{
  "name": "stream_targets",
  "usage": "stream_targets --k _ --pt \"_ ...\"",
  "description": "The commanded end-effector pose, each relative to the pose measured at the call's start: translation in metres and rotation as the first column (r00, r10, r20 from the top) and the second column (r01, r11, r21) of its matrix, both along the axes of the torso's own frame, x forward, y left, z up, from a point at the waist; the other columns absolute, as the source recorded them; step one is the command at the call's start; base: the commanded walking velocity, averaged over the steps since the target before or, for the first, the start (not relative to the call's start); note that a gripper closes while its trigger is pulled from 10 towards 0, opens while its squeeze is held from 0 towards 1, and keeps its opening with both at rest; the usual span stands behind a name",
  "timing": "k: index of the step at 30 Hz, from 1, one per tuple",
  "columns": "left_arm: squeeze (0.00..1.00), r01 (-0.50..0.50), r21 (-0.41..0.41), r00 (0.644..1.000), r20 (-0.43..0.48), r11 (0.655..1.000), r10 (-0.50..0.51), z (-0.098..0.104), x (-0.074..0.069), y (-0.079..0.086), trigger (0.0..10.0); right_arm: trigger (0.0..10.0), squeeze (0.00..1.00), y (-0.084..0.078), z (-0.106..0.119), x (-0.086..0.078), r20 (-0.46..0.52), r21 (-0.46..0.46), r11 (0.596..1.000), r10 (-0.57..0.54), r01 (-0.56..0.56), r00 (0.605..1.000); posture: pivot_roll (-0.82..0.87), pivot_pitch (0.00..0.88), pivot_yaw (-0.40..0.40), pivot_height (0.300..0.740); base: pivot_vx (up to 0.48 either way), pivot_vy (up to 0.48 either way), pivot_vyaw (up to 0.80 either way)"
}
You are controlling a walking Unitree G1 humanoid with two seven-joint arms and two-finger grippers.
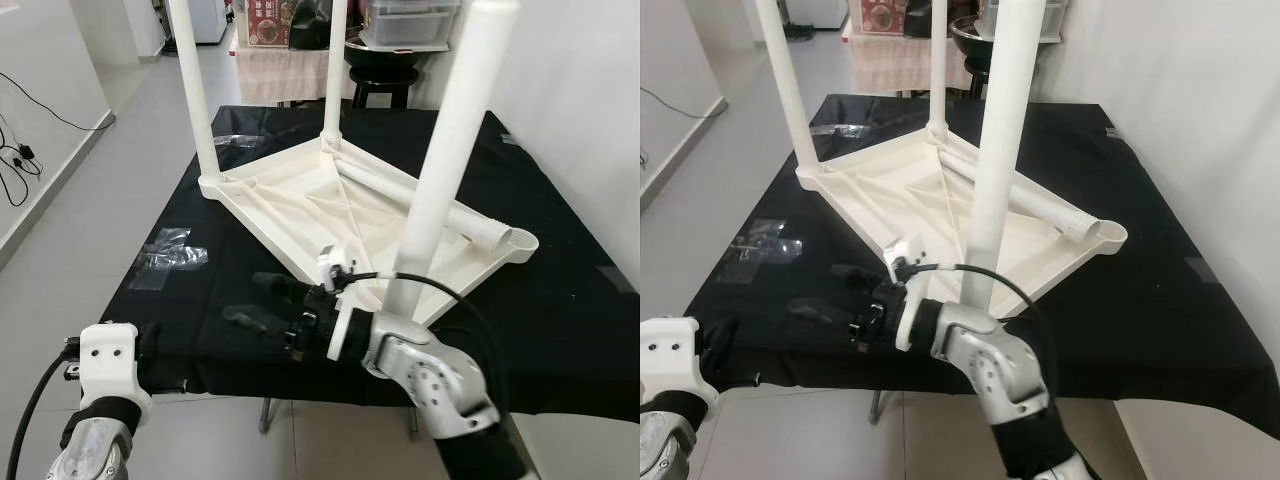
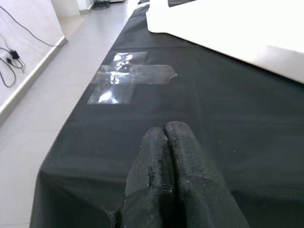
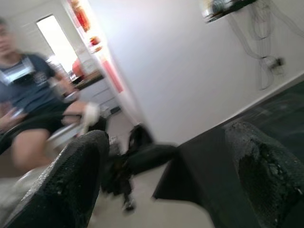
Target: Building children table
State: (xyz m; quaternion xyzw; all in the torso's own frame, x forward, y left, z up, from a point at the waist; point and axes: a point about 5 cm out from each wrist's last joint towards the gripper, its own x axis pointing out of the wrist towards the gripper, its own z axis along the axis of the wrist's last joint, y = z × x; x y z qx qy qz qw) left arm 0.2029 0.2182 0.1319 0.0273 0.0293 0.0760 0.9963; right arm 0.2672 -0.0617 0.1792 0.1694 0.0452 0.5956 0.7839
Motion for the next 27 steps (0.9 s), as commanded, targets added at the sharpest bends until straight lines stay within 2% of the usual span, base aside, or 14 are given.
stream_targets --k 1,3,6,9,10,13,14,15,17,19,20,22,23,27 --pt "0.00 -0.018 0.003 1.000 -0.019 1.000 0.018 -0.004 -0.002 0.004 10.0 10.0 0.00 -0.008 0.002 -0.004 -0.004 0.025 0.999 0.026 -0.026 1.000 0.04 0.050 -0.022 0.740 0.000 0.000 0.00" --pt "0.00 -0.040 0.001 0.999 -0.027 0.999 0.040 -0.006 -0.005 0.010 10.0 10.0 0.00 -0.037 -0.003 -0.020 0.040 -0.095 0.987 0.130 -0.126 0.991 0.04 0.055 -0.021 0.740 0.000 0.000 0.00" --pt "0.00 -0.049 0.002 0.998 -0.029 0.999 0.049 -0.006 -0.006 0.013 10.0 10.0 0.00 -0.061 0.001 -0.030 0.044 -0.204 0.960 0.206 -0.193 0.978 0.04 0.058 -0.017 0.740 0.000 0.000 0.00" --pt "0.00 -0.052 0.002 0.998 -0.029 0.999 0.052 -0.006 -0.006 0.014 10.0 10.0 0.00 -0.073 0.007 -0.034 0.028 -0.247 0.944 0.230 -0.216 0.973 0.04 0.058 -0.017 0.740 0.000 0.000 0.00" --pt "0.00 -0.045 -0.001 0.999 -0.029 0.999 0.045 -0.007 -0.005 0.013 10.0 10.0 0.00 -0.084 0.008 -0.035 0.031 -0.346 0.912 0.247 -0.221 0.969 0.03 0.057 -0.017 0.740 0.000 0.000 0.00" --pt "0.00 -0.038 -0.005 0.999 -0.029 0.999 0.038 -0.007 -0.005 0.012 10.0 10.0 0.00 -0.093 0.007 -0.036 0.027 -0.429 0.877 0.254 -0.219 0.967 0.03 0.057 -0.018 0.740 0.000 0.000 0.00" --pt "0.00 -0.021 -0.011 0.999 -0.028 1.000 0.021 -0.007 -0.004 0.008 10.0 10.0 0.00 -0.105 0.005 -0.035 0.021 -0.528 0.823 0.259 -0.209 0.966 0.03 0.056 -0.020 0.740 0.000 0.000 0.00" --pt "0.00 -0.021 -0.011 0.999 -0.028 1.000 0.021 -0.007 -0.004 0.008 10.0 10.0 0.00 -0.105 0.005 -0.035 0.021 -0.528 0.823 0.259 -0.209 0.966 0.03 0.056 -0.020 0.740 0.000 0.000 0.00" --pt "0.00 0.004 -0.018 1.000 -0.026 1.000 -0.005 -0.008 -0.003 0.003 10.0 10.0 0.00 -0.126 0.003 -0.035 -0.015 -0.658 0.724 0.260 -0.206 0.966 0.03 0.057 -0.022 0.740 0.000 0.000 0.00" --pt "0.00 0.011 -0.021 1.000 -0.026 1.000 -0.012 -0.008 -0.004 0.001 10.0 10.0 0.00 -0.132 0.003 -0.035 -0.032 -0.694 0.689 0.260 -0.208 0.965 0.03 0.057 -0.022 0.740 0.000 0.000 0.00" --pt "0.00 0.020 -0.024 0.999 -0.027 1.000 -0.021 -0.008 -0.004 0.000 10.0 10.0 0.00 -0.140 0.001 -0.033 -0.045 -0.748 0.633 0.247 -0.196 0.968 0.03 0.056 -0.023 0.740 0.000 0.000 0.00" --pt "0.00 0.020 -0.024 0.999 -0.027 1.000 -0.021 -0.008 -0.004 0.000 10.0 10.0 0.00 -0.140 0.001 -0.033 -0.045 -0.748 0.633 0.247 -0.196 0.968 0.03 0.056 -0.023 0.740 0.000 0.000 0.00" --pt "0.00 0.030 -0.026 0.999 -0.028 0.999 -0.030 -0.008 -0.004 -0.002 10.0 10.0 0.00 -0.146 -0.001 -0.029 -0.041 -0.793 0.586 0.221 -0.167 0.974 0.04 0.055 -0.026 0.740 0.000 0.000 0.00" --pt "0.00 0.044 -0.029 0.999 -0.026 0.999 -0.045 -0.009 -0.004 -0.004 10.0 10.0 0.00 -0.152 -0.001 -0.016 -0.003 -0.842 0.531 0.166 -0.092 0.986 0.04 0.054 -0.025 0.740 0.000 0.000 0.00"
